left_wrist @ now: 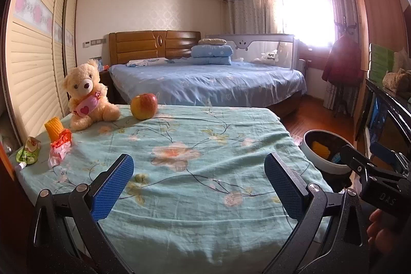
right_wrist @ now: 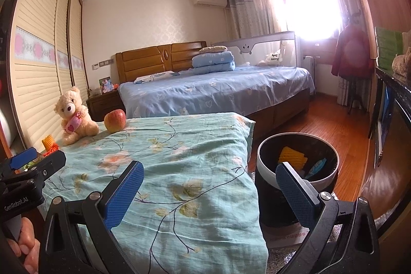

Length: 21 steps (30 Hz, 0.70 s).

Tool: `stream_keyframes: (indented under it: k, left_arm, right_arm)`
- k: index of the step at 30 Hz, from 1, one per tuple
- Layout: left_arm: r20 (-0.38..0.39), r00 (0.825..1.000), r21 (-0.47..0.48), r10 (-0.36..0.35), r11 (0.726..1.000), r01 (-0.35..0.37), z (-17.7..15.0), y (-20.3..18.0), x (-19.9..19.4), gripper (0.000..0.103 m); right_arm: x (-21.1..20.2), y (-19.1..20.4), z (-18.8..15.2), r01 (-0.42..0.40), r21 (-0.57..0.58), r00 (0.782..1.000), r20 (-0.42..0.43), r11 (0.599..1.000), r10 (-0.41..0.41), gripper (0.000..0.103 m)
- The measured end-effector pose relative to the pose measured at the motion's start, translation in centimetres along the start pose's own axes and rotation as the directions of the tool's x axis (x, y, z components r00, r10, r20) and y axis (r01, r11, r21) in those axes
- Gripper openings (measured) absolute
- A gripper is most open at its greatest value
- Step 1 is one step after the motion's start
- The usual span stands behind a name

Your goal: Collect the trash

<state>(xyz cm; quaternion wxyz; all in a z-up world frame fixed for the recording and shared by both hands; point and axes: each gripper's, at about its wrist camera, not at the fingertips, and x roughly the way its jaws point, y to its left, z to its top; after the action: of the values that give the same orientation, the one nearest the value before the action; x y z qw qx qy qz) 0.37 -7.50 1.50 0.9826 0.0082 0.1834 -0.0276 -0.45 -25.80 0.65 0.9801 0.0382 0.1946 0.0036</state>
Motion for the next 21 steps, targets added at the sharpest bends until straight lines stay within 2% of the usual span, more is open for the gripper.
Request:
stream_keyframes:
  k: [21]
  left_arm:
    - [-0.009, 1.0, -0.007, -0.004, 1.0, 0.004, -0.07, 0.3, 0.03, 0.103]
  right_arm:
    - [0.51, 0.2, -0.12, -0.01, -0.011, 1.0, -0.017, 1.0, 0.01, 0.103]
